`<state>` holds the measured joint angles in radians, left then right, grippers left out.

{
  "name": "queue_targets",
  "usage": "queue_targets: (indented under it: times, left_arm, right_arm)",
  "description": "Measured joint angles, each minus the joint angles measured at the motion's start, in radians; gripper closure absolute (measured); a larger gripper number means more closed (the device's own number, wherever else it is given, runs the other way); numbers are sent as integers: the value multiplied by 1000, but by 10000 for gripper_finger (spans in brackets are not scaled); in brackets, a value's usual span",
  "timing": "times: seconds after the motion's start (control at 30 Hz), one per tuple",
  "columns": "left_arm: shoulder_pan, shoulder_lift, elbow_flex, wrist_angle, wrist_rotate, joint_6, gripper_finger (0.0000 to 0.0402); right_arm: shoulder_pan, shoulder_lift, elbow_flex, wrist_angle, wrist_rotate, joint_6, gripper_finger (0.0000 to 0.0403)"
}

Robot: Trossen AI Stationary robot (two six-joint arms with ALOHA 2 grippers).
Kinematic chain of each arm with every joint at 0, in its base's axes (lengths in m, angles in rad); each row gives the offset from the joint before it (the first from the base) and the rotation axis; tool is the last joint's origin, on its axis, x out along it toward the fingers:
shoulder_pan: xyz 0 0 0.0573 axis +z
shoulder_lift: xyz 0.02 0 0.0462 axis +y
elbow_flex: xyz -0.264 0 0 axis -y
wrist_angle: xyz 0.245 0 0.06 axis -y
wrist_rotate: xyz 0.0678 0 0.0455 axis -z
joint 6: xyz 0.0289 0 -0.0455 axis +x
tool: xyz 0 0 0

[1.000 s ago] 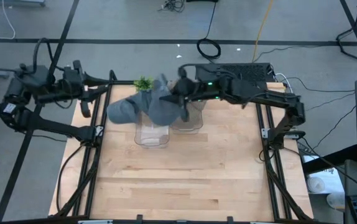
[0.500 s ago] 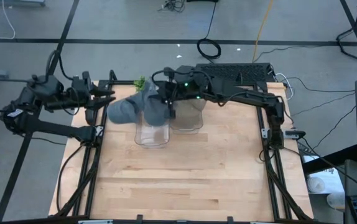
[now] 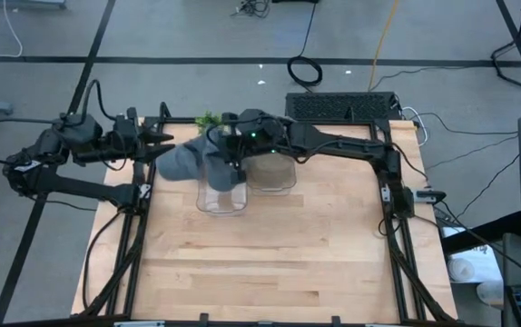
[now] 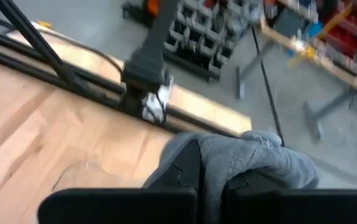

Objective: Pick & Place hat
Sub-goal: Put the bottom blue cap into the left transparent bin

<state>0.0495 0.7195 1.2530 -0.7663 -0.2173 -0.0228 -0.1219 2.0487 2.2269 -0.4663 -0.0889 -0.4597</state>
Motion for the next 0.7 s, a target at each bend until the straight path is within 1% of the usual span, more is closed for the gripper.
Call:
queue_targets:
  times: [0.07, 0.2, 0.27, 0.33, 0.4, 0.5, 0.57, 0.63, 0.7]
  left_arm:
    - [0, 0, 0, 21, -1, 25, 293]
    - [0, -1, 0, 75, -2, 95, 293]
    - [0, 0, 0, 106, -5, 100, 293]
    - [0, 0, 0, 137, -23, 95, 293]
    - [1, 0, 0, 161, -62, 98, 293]
    - [1, 0, 0, 189, -156, 92, 293]
    - [1, 0, 0, 200, -184, 75, 293]
    - [1, 0, 0, 198, -195, 73, 293]
    - [0, 0, 0, 195, -195, 81, 293]
  right_arm:
    - [3, 19, 5, 39, -27, -30, 403]
    - [7, 32, 3, 17, -98, -104, 403]
    - [7, 53, 3, 26, -124, -133, 403]
    - [4, 61, 3, -5, -126, -137, 403]
    - [-5, 67, 1, -32, -126, -149, 403]
    - [-13, 88, -6, 3, -120, -203, 403]
    - [-16, 92, -16, -13, -121, -238, 403]
    - [-19, 94, -41, 21, -122, -283, 403]
    - [-21, 89, -92, 105, -123, -316, 403]
